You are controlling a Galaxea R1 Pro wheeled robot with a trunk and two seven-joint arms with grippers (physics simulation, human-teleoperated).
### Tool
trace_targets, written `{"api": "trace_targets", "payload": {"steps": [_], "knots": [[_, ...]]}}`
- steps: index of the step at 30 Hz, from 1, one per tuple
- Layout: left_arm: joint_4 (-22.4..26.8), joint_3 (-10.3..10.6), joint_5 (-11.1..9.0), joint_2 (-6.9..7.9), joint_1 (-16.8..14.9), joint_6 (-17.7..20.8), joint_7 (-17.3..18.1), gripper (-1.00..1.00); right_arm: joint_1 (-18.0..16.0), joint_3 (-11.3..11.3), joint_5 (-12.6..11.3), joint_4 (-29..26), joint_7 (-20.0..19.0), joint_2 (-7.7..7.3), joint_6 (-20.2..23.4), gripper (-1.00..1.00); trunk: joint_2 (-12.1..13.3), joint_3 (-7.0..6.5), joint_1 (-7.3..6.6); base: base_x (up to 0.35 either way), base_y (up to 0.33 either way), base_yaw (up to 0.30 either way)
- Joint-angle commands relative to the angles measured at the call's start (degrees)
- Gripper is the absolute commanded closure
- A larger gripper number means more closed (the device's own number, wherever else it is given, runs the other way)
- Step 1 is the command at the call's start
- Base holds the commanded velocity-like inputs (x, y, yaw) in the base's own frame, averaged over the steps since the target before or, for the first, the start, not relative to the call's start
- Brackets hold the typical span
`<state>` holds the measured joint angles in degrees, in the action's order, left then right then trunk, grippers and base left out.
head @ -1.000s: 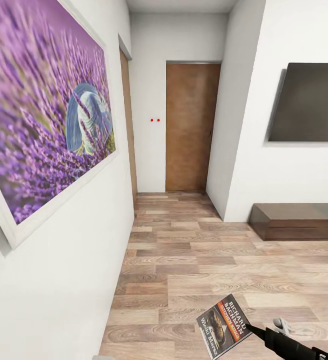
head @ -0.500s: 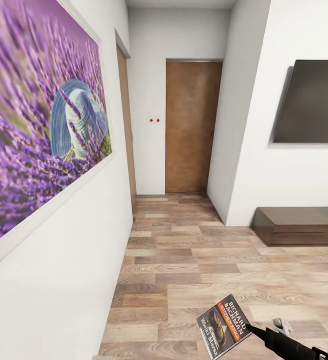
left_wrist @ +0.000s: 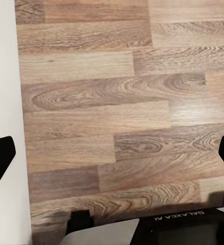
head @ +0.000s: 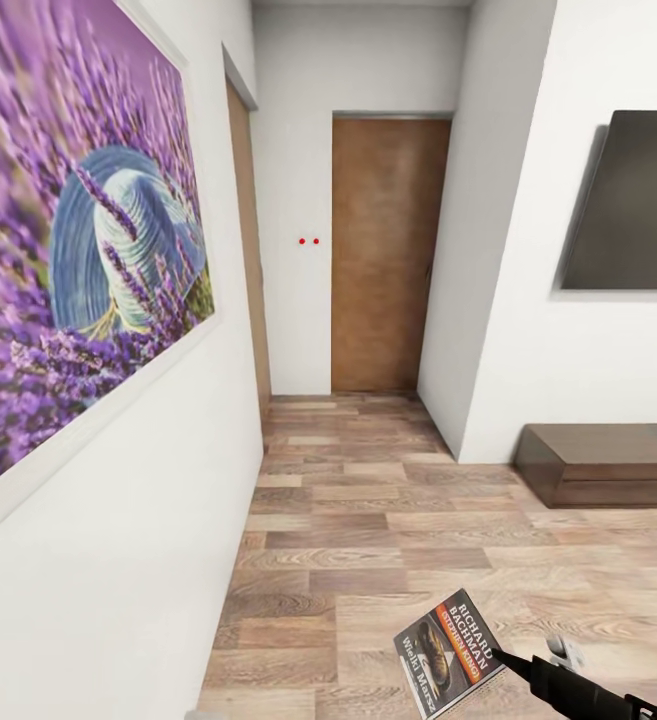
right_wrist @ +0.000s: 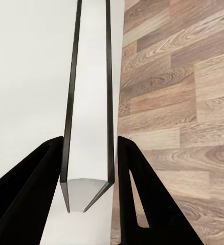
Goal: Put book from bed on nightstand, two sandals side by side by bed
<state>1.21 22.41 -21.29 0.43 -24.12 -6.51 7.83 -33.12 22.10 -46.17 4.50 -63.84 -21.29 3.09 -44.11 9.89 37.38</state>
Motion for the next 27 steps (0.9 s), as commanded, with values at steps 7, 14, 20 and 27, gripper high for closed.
{"api": "trace_targets", "payload": {"steps": [7, 14, 20, 27], "knots": [[-0.1, 0.5, -0.6, 0.01, -0.1, -0.2, 0.2, -1.00, -0.1, 0.1, -0.6, 0.2, -0.3, 0.02, 0.3, 1.00, -0.1, 0.08, 0.05, 0.323, 0.000, 0.000], [-0.1, 0.5, -0.6, -0.02, -0.1, -0.2, 0.2, -1.00, -0.1, 0.1, -0.6, 0.2, -0.3, 0.02, 0.3, 1.00, -0.1, 0.08, 0.05, 0.323, 0.000, 0.000], [-0.1, 0.5, -0.6, -0.07, -0.1, -0.2, 0.2, -1.00, -0.1, 0.1, -0.6, 0.2, -0.3, 0.02, 0.3, 1.00, -0.1, 0.08, 0.05, 0.323, 0.000, 0.000], [-0.1, 0.5, -0.6, -0.08, -0.1, -0.2, 0.2, -1.00, -0.1, 0.1, -0.6, 0.2, -0.3, 0.02, 0.3, 1.00, -0.1, 0.08, 0.05, 0.323, 0.000, 0.000]]}}
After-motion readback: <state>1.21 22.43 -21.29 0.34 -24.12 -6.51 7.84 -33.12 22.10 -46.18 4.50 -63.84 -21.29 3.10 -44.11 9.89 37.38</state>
